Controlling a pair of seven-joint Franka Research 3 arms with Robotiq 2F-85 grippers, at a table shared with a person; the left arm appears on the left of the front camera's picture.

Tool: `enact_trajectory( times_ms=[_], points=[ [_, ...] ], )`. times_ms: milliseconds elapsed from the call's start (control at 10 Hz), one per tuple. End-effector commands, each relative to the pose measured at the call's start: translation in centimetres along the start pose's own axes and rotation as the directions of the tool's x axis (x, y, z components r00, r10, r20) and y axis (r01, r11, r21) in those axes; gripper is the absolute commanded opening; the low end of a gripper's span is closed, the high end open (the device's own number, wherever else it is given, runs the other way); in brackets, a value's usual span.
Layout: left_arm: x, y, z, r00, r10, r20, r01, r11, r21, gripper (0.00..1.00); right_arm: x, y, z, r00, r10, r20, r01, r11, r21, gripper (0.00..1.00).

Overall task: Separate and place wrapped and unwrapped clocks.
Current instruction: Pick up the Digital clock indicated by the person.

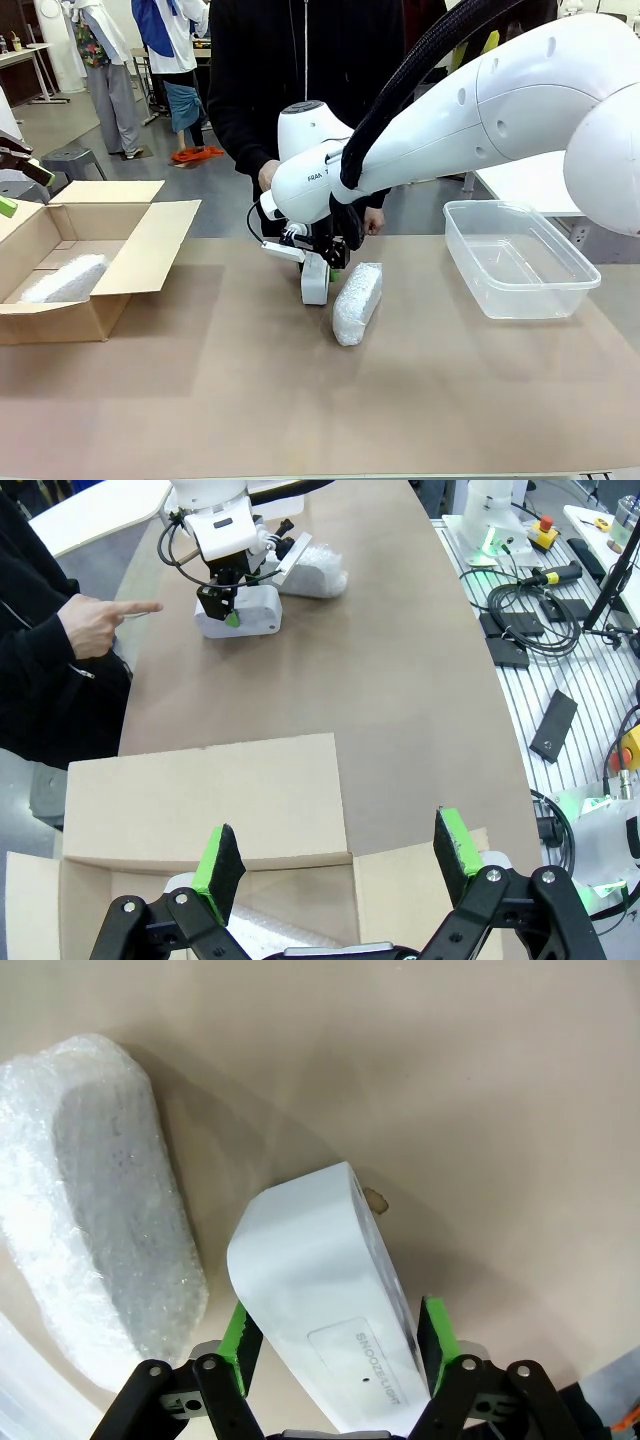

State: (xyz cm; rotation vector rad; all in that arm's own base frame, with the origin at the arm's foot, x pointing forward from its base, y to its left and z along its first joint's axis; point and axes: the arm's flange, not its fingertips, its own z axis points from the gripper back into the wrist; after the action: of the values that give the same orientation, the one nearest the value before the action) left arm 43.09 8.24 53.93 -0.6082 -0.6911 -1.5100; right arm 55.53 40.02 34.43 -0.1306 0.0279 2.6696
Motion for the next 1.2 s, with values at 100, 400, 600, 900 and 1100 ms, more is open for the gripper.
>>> enact_trajectory(
  times_ms=[100, 400, 600, 900, 1100],
  points=[
    [-0.1, -0.1, 0.1, 1.000, -0.017, 0.007, 0.017, 1.000, -0.003, 1.00, 0.1, 1.5, 0.0, 1.000, 0.016, -0.022, -0.016, 1.000, -0.009, 0.52],
    [-0.1, -0.1, 0.1, 1.000, -0.017, 0.007, 0.017, 1.000, -0.003, 1.00, -0.1, 1.8, 0.1, 1.000, 0.016, -0.021, -0.016, 1.000, -0.008, 0.23],
    [-0.1, -0.1, 0.1, 1.000, -0.017, 0.007, 0.017, 1.000, -0.003, 1.00, -0.1, 1.9, 0.4, 1.000, 0.006, -0.021, -0.006, 1.000, -0.004, 0.03],
    [-0.1, -0.1, 0.1, 1.000, -0.017, 0.007, 0.017, 1.000, -0.003, 1.00, -0.2, 2.2, 1.1, 1.000, -0.009, -0.027, 0.009, 1.000, -0.004, 0.00],
    [-0.1, -0.1, 0.1, 1.000, -0.017, 0.007, 0.017, 1.000, -0.003, 1.00, -0.4, 2.7, 1.9, 0.998, -0.059, -0.015, 0.059, 0.998, -0.002, 0.32]
  ],
)
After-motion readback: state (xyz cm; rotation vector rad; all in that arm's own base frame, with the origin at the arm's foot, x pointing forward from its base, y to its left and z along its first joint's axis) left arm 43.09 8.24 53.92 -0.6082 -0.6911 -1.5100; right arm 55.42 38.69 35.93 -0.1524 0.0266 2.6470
